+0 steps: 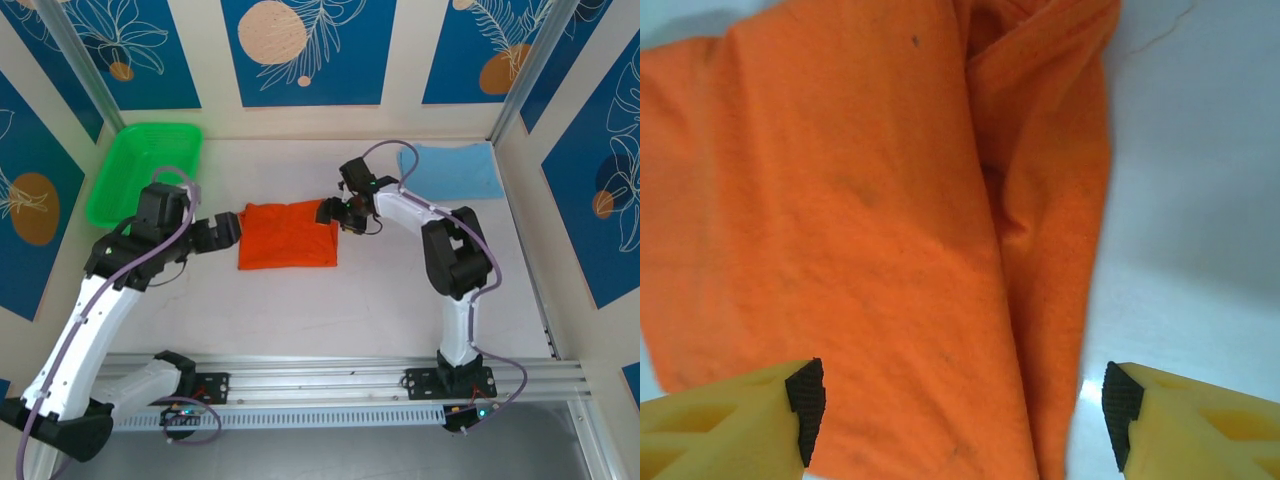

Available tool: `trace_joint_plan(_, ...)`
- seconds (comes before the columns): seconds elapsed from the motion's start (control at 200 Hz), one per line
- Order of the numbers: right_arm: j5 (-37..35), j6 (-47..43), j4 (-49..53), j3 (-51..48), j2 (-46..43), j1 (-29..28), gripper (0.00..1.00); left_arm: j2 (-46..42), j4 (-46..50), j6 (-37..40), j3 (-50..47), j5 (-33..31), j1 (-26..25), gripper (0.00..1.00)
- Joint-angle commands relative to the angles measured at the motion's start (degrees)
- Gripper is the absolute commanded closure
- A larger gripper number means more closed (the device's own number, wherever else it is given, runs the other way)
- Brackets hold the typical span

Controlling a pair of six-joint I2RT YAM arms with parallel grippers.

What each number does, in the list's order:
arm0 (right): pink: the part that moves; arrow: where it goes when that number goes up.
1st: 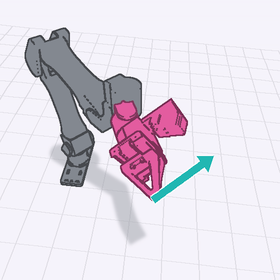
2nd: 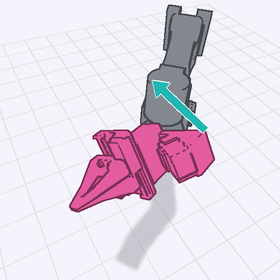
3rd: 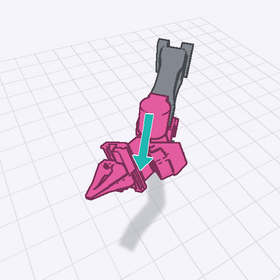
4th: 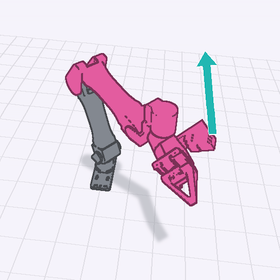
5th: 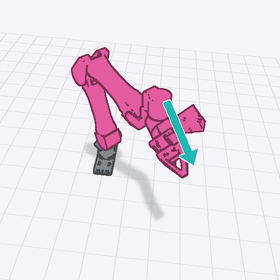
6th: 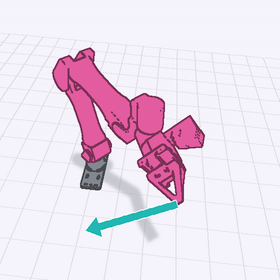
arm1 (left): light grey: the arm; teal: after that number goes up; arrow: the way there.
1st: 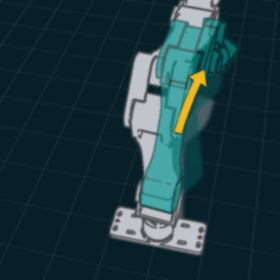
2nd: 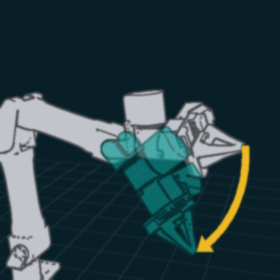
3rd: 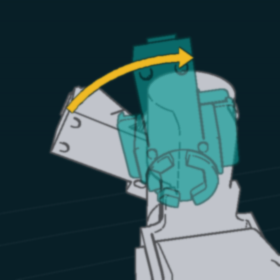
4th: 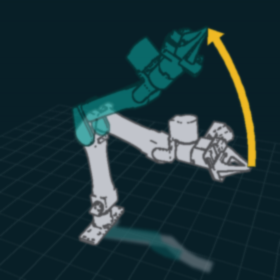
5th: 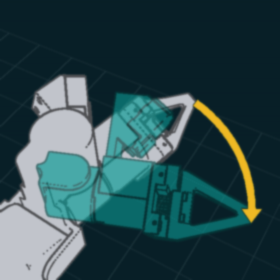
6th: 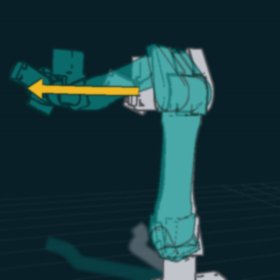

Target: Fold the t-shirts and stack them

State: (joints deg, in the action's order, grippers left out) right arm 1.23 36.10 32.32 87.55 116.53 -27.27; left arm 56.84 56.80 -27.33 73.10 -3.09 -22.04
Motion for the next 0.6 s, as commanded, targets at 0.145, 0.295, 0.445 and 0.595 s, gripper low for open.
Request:
trace_joint_plan(0.145,-8.88,1.16,11.37,7.64,6.92,-3.11,0.25,-3.28,1.28,5.85,-12.51,-2.71,-0.46,0.0)
trace_joint_plan(0.295,-9.67,0.82,12.33,10.69,10.15,-4.89,0.31,-2.9,-2.55,5.32,-17.95,-2.78,-0.46,0.0)
trace_joint_plan(0.445,-8.96,1.67,12.77,12.72,13.41,-5.69,0.48,-2.2,-3.03,6.41,-17.75,-1.56,-0.46,0.0)
trace_joint_plan(0.595,-9.05,1.79,10.8,12.68,14.29,-6.22,0.69,-3.56,-3.19,6.33,-18.09,-1.49,-0.46,0.0)
